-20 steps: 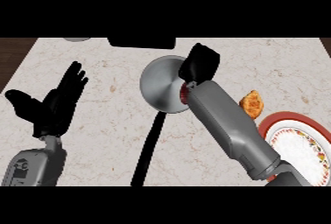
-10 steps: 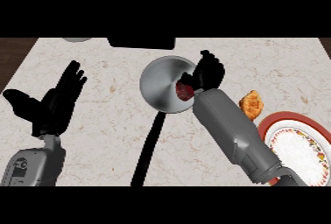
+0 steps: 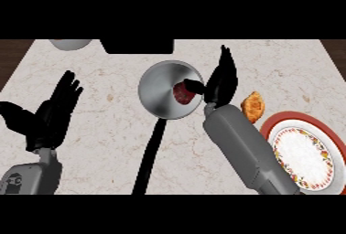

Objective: Pick the cupcake from the plate and place it in the pan

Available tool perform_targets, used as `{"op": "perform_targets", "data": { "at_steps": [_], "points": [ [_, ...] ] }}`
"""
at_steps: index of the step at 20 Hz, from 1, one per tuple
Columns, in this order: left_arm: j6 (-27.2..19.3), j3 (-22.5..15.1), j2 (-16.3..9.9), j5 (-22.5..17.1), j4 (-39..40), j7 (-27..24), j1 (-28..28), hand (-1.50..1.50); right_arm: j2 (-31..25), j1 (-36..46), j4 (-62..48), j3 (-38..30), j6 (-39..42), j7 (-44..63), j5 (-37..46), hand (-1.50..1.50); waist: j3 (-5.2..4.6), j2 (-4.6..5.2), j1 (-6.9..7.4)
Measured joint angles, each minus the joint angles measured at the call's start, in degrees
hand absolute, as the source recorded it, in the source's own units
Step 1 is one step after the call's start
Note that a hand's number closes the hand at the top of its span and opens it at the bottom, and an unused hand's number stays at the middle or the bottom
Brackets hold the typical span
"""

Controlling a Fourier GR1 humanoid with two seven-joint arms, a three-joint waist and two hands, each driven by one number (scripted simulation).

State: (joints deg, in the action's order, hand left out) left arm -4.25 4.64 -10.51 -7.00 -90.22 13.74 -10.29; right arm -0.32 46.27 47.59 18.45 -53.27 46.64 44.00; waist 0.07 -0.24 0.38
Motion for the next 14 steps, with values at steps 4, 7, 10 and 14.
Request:
{"op": "perform_targets", "data": {
  "at_steps": [4, 7, 10, 14],
  "points": [
    [0.0, 0.6, -0.1, -0.1, -0.5, -0.7, 1.4, 0.0, 0.0, -9.8, 12.2, 2.0, -3.3, -3.8, -2.3, -1.5, -0.01, -0.27, -1.22],
    [-0.3, 0.9, -0.1, 0.1, -0.5, -0.8, 2.0, 0.0, -0.1, -17.7, 23.2, 4.7, -4.4, -6.6, -4.5, -1.5, -0.01, -0.4, -1.88],
    [-0.3, 1.2, -0.3, 0.1, -0.3, -0.7, 1.4, 0.0, -1.9, -26.9, 34.0, 8.4, -4.6, -9.3, -6.0, -1.5, -0.03, -0.31, -1.96],
    [-0.4, 0.8, 0.1, 0.2, -1.7, 0.3, 1.3, 0.0, -4.6, -38.8, 46.1, 12.8, -4.7, -11.3, -4.5, -1.5, -0.05, -0.15, -1.52]
  ]
}}
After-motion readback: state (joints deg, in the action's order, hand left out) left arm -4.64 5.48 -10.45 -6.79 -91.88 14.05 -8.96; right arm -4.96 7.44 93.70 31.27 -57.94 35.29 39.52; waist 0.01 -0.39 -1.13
